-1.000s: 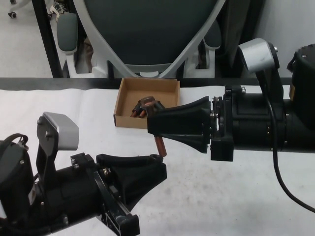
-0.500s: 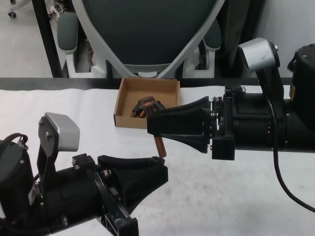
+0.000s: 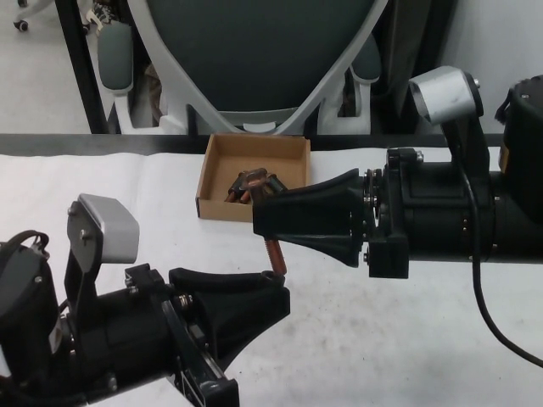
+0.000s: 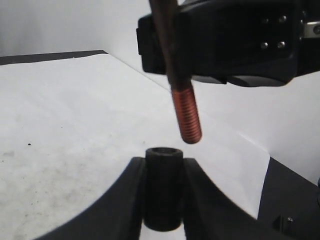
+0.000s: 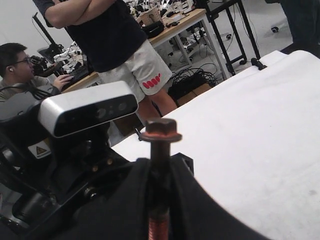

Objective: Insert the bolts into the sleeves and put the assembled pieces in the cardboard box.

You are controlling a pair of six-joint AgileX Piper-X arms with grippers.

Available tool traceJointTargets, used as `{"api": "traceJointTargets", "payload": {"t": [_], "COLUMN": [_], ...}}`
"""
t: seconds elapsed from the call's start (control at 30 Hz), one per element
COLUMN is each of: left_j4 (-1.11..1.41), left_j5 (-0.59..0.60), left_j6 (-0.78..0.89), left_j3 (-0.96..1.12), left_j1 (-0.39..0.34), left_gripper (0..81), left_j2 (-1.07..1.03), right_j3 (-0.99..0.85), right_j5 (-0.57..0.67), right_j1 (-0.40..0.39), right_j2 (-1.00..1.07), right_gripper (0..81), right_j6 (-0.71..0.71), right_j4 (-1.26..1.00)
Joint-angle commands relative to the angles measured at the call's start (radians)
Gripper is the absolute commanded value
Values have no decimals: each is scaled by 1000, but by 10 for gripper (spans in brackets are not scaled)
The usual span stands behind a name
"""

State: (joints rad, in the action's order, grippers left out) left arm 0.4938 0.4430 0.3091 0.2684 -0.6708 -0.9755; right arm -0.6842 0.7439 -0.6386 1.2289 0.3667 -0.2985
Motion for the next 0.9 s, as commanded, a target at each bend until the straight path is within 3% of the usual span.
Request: {"api": "traceJointTargets", "payload": {"t": [0.0, 0.5, 0.87], "left_j4": [32, 70, 72], "left_j5": [-4, 59, 34], "left_j6": [-4, 3, 6], "left_j3": [3, 3, 3], "left_j1": [-1, -1, -1], "left_gripper": [8, 8, 8], "left_j2": [2, 2, 2], "right_j3": [-13, -13, -13], "right_j5": [14, 25, 25], "right_j1": [3, 3, -10], "right_j2": [-2, -2, -2], "right_gripper": [3, 3, 3], "right_j6": [9, 16, 19], "right_j4": [-14, -14, -14]}}
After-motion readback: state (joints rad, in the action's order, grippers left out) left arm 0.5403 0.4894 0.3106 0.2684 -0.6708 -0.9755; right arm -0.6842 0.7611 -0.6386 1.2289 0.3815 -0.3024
